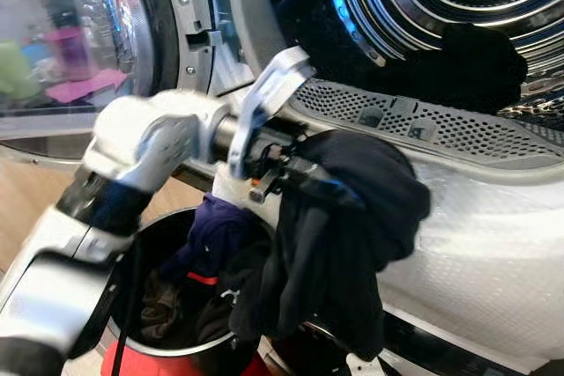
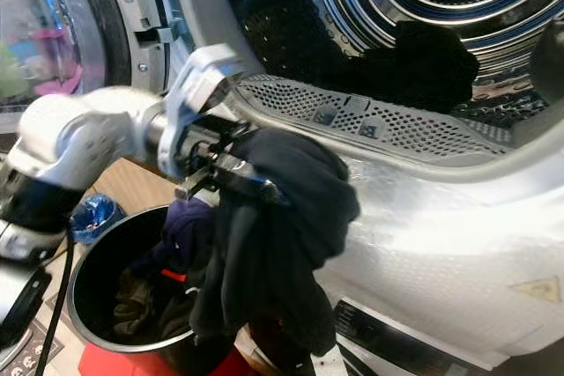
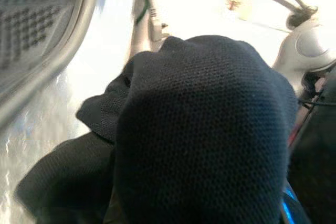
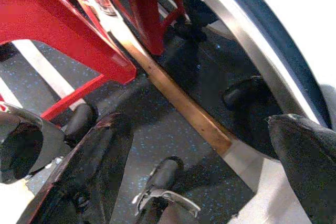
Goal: Clothes washing
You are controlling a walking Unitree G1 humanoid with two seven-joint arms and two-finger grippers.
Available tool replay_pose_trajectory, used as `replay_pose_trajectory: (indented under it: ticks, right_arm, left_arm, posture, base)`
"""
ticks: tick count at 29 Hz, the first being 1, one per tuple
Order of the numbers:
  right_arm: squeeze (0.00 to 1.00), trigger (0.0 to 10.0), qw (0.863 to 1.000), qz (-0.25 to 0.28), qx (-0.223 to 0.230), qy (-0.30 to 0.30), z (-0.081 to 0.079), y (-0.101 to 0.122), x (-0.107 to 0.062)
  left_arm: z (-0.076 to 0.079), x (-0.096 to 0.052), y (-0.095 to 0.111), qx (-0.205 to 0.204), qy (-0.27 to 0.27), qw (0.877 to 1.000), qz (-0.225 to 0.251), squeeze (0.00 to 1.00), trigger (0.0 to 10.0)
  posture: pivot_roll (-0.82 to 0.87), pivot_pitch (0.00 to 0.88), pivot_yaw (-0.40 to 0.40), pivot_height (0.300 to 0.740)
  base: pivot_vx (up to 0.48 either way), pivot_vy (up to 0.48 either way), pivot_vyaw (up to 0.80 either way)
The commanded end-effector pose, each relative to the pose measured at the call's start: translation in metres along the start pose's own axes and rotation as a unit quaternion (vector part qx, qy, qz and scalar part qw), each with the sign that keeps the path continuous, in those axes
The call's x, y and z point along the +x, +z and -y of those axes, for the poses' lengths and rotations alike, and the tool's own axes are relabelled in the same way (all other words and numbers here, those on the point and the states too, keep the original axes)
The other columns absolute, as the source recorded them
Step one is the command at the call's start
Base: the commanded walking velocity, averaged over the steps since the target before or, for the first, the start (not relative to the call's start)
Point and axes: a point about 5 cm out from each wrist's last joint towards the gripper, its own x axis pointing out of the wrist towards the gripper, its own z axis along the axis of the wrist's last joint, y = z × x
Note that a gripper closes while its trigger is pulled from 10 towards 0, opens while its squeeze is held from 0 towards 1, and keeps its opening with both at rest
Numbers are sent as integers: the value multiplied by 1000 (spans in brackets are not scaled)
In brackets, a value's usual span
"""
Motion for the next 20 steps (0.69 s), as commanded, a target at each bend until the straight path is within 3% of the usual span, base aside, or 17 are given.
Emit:
replay_pose_trajectory:
  ticks: [1,9,14,15,17,18,20]
  right_arm:
    - [0,10000,1000,-5,10,2,-4,-3,0]
    - [0,10000,1000,-13,20,2,-8,-13,-2]
    - [0,10000,999,-22,22,3,-10,-22,-3]
    - [0,10000,999,-24,22,3,-10,-24,-3]
    - [0,10000,999,-25,22,3,-10,-25,-3]
    - [0,10000,999,-27,22,3,-10,-26,-4]
    - [0,10000,999,-28,22,2,-10,-28,-4]
  left_arm:
    - [-2,-1,10,27,-7,999,-15,0,0]
    - [-28,12,36,72,10,997,-41,0,0]
    - [-46,12,63,132,99,986,3,0,0]
    - [-50,11,71,149,143,978,22,0,0]
    - [-53,10,77,159,173,971,34,0,0]
    - [-56,8,85,187,223,955,53,0,0]
    - [-59,-1,102,202,297,926,118,0,0]
  posture:
    - [148,0,94,740]
    - [100,0,128,740]
    - [85,0,133,740]
    - [82,0,136,740]
    - [82,0,136,740]
    - [74,0,137,740]
    - [67,0,140,740]
  base:
    - [0,0,0]
    - [0,0,0]
    - [0,0,0]
    - [0,0,0]
    - [0,0,0]
    - [0,0,0]
    - [0,0,0]
